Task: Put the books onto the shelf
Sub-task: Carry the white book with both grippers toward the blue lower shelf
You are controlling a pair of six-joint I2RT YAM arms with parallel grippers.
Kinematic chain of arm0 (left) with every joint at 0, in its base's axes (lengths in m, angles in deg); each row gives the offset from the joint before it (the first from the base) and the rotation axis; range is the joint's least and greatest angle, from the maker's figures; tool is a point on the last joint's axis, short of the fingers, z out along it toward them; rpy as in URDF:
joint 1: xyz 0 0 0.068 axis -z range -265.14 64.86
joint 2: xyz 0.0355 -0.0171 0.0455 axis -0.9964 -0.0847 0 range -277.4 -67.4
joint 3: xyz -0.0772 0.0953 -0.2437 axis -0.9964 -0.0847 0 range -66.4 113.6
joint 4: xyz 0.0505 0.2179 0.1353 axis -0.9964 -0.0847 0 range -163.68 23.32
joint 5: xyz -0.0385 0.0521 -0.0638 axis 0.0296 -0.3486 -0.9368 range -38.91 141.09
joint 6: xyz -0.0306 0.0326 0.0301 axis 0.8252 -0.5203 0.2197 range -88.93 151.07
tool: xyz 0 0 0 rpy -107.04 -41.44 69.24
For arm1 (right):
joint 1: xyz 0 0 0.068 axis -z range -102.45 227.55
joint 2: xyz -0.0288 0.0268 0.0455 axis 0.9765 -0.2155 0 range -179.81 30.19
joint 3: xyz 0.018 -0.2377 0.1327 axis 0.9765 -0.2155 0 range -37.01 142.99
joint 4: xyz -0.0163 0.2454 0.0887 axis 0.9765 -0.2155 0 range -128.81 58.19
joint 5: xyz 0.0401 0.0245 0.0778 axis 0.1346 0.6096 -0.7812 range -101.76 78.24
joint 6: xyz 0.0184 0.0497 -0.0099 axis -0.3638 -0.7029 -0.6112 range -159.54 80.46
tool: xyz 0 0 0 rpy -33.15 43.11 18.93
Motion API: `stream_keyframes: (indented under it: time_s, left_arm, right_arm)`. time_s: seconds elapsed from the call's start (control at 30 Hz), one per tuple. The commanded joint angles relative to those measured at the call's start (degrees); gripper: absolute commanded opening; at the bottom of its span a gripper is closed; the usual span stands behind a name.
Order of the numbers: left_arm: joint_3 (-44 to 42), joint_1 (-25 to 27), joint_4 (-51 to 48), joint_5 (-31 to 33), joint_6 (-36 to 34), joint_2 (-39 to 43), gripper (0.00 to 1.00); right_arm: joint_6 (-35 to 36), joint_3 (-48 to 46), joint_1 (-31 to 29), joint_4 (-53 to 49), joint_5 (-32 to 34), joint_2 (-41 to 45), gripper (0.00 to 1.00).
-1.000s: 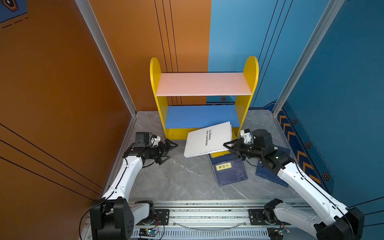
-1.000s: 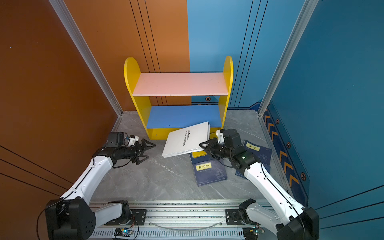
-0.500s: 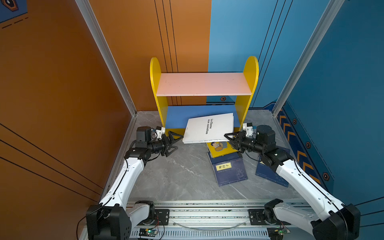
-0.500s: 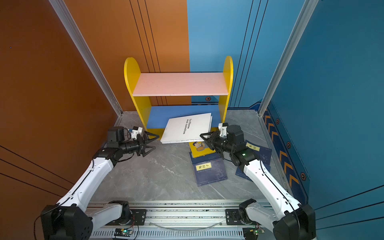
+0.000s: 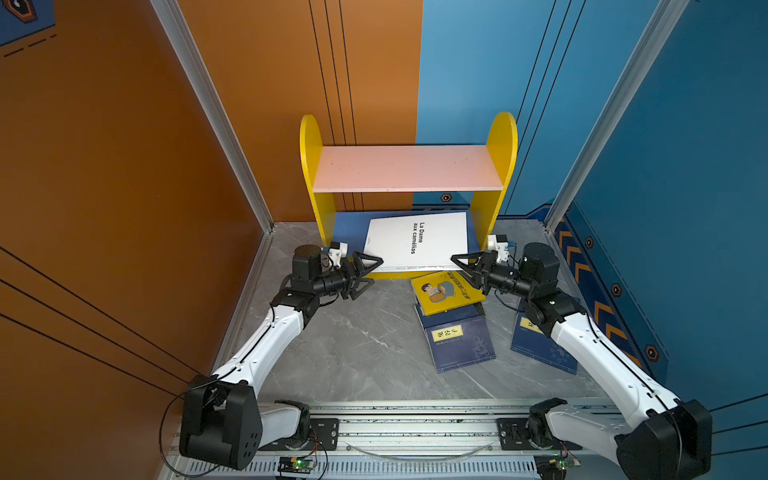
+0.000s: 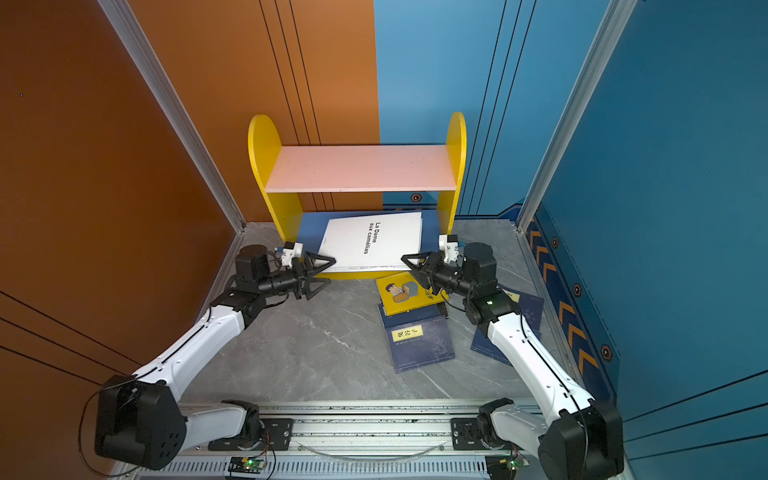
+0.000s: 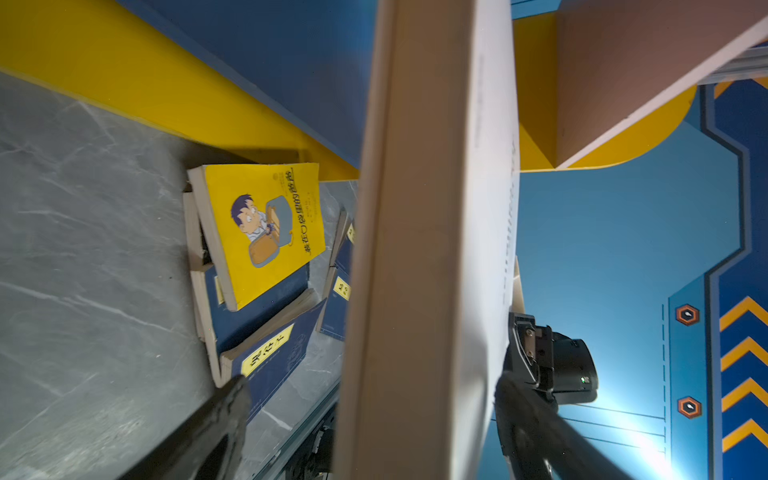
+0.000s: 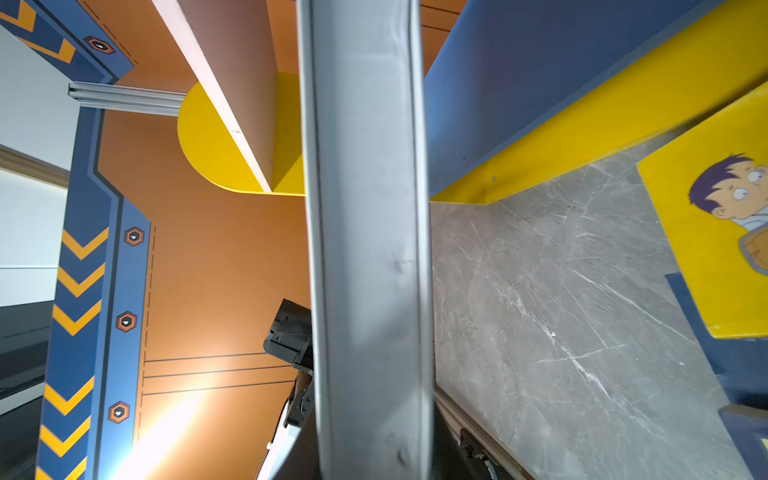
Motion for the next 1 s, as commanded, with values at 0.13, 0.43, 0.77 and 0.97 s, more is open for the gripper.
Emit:
stream_keyframes:
  time_s: [0.13,0.43,0.77,0.97]
  left_arm:
    - [-0.24,2.68,13.40,5.78,4.41,1.19,0.89]
    - [-1.79,3.84,24.61,9.47,10.90,1.65,0.77]
    - [-1.75,3.58,23.65,12.64,11.15,4.29,0.61]
    - [0.75,2.18,23.55,11.98,11.65,1.55,0.48]
  right_arm:
    - [-4.80,1.39,5.17,11.38,-9.22,-0.97,0.25]
    - [-10.47,2.38,5.91,21.17,-15.38,-5.51,0.26]
    - [-11.73,3.33,6.16,23.85,-16.76,-8.08,0.26]
    - [-11.99,4.09,6.30,23.86,-16.00,-10.38,0.26]
